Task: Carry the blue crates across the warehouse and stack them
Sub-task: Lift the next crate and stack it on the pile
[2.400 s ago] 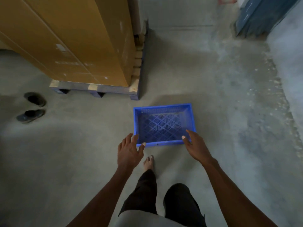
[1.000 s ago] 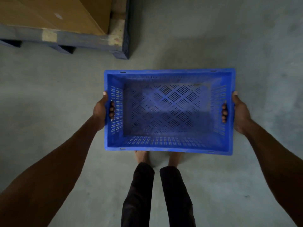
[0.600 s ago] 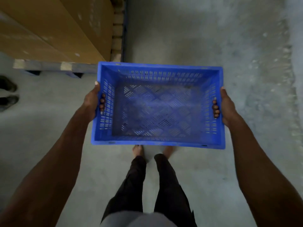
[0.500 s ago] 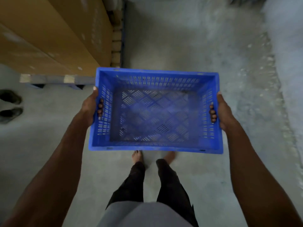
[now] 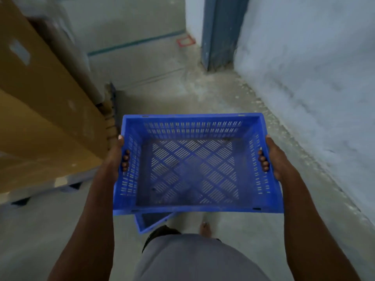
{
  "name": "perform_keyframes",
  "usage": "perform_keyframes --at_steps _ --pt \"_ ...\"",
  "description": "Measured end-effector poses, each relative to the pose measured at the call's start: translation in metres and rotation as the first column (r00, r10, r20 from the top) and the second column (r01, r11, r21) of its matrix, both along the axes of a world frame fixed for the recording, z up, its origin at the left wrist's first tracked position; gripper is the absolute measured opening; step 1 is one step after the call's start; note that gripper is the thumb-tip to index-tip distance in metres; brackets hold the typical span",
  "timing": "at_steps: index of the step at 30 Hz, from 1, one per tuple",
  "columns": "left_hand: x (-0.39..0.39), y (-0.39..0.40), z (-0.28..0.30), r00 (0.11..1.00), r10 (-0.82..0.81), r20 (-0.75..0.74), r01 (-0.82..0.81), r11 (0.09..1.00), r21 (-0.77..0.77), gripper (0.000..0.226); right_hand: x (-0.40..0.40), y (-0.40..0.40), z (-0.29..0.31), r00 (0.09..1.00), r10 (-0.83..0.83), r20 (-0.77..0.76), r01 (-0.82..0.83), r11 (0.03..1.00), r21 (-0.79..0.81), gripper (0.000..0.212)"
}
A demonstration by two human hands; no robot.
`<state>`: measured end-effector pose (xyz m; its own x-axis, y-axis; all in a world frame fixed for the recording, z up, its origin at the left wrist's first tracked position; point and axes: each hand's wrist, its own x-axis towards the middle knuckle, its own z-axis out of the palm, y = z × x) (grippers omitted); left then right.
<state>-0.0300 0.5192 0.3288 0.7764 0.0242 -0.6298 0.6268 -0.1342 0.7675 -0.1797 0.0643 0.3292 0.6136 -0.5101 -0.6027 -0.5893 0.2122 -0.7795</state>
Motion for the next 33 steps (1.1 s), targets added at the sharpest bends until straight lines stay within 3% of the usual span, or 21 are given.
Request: perform_keyframes --at_steps 7,15,23,33 --pt "0.042 -0.094 0.006 0.953 -0.303 0.009 0.304 0.953 -0.02 0.064 -0.092 -0.029 0.013 0.958 -0.287 -0.004 0.287 0.958 -0.025 0.063" --pt "0.05 -0.19 0.023 0.737 -0.674 0.052 0.673 0.739 0.023 0.061 -0.216 0.022 0.016 0.772 -0.635 0.011 0.635 0.772 0.023 0.062" --pt "-0.039 -0.29 0.037 0.404 -0.91 0.096 0.905 0.413 0.104 0.06 -0.365 0.118 0.003 0.441 -0.897 -0.01 0.897 0.441 0.005 0.067" --pt "-0.273 -0.363 0.045 -0.133 -0.987 0.091 0.986 -0.122 0.115 0.062 -0.562 0.292 0.012 -0.033 -0.999 -0.003 0.999 -0.033 -0.002 0.061"
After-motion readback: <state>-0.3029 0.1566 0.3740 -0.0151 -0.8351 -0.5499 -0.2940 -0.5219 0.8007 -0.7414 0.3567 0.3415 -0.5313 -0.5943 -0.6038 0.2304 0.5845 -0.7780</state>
